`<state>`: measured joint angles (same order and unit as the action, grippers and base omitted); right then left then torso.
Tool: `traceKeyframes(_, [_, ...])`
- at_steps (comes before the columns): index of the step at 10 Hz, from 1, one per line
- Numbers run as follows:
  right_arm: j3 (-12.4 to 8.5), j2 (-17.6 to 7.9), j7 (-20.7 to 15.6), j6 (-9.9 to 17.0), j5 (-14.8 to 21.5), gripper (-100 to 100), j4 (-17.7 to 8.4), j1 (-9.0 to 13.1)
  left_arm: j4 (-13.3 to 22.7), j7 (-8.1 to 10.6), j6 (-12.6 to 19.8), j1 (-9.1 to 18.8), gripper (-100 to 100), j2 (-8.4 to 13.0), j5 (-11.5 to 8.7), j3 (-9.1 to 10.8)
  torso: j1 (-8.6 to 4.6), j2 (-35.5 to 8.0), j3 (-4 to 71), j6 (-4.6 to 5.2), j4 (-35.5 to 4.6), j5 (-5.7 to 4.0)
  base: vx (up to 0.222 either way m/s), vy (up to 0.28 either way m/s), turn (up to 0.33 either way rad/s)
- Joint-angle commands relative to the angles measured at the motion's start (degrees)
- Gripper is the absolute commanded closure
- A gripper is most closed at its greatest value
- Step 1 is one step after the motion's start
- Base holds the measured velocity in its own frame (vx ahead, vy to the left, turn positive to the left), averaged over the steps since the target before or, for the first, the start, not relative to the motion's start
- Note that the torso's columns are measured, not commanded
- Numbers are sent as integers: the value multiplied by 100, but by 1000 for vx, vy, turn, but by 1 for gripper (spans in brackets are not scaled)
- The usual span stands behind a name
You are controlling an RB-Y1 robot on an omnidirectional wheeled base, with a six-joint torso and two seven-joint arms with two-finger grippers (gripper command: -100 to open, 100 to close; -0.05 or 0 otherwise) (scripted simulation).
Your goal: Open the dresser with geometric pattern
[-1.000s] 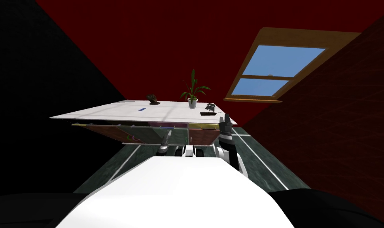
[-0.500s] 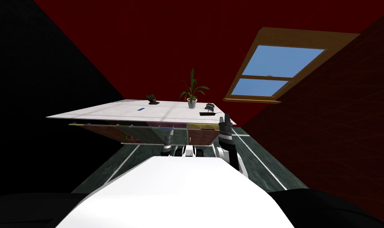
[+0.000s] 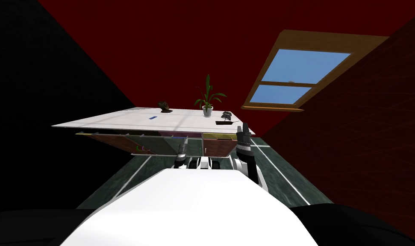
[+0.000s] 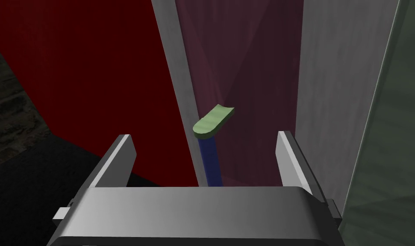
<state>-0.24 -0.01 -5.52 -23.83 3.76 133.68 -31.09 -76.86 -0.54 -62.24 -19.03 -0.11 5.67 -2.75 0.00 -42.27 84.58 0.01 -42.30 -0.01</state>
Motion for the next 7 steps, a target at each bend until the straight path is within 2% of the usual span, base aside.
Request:
traceKeyframes(1, [0,0,0,0,0,0,0,0,-179,9,275,100,-100,-1,-2,9,0,9,6,6,-12,-7,-21,-7,7])
traceKeyframes(2, [0,0,0,0,0,0,0,0,-75,5,207,51,-100,-3,3,1,-1,17,11,9,-17,-11,-11,-1,1])
traceKeyframes(3, [0,0,0,0,0,0,0,0,-14,1,15,-1,100,1,0,1,-3,15,10,4,-6,-6,13,6,-22])
traceKeyframes(7, [0,0,0,0,0,0,0,0,233,-10,-374,-152,100,2,2,-13,-14,-5,-3,0,-2,-6,15,5,-6])
